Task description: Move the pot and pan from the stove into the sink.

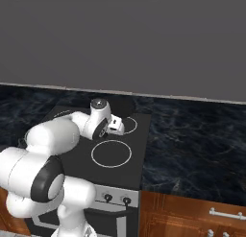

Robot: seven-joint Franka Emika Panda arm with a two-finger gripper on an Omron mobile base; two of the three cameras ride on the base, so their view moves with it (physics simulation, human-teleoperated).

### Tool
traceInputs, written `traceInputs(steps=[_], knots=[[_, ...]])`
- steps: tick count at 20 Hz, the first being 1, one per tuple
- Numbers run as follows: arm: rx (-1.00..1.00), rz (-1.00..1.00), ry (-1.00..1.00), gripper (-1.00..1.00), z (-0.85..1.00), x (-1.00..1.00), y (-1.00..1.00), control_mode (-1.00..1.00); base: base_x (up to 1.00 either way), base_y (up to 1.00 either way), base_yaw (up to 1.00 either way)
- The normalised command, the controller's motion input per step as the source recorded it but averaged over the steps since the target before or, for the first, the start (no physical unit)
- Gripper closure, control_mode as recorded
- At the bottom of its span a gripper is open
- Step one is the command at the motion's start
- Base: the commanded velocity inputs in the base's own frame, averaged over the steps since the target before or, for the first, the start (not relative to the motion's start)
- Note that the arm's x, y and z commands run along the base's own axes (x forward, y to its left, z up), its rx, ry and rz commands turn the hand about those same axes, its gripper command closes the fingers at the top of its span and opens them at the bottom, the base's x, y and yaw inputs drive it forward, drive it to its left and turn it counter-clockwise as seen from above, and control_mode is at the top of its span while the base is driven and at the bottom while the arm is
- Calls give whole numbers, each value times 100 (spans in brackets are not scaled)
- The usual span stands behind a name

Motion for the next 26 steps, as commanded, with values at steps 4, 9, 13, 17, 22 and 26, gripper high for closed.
traceInputs(steps=[4, 9, 13, 17, 22, 26], knots=[[0, 0, 4, 100, 82, -21, 0, -100, 0, 0, 0], [0, 0, 3, 100, 69, -47, -2, -100, 0, 0, 0], [0, 0, 0, 100, 56, -73, -3, -100, 0, 0, 0], [0, 3, -2, 100, 42, -93, -5, -100, 0, 0, 0], [-1, 9, -7, 100, 28, -98, -1, -100, 0, 0, 0], [-2, 14, -17, 100, 11, -80, -4, -100, 0, 0, 0]])
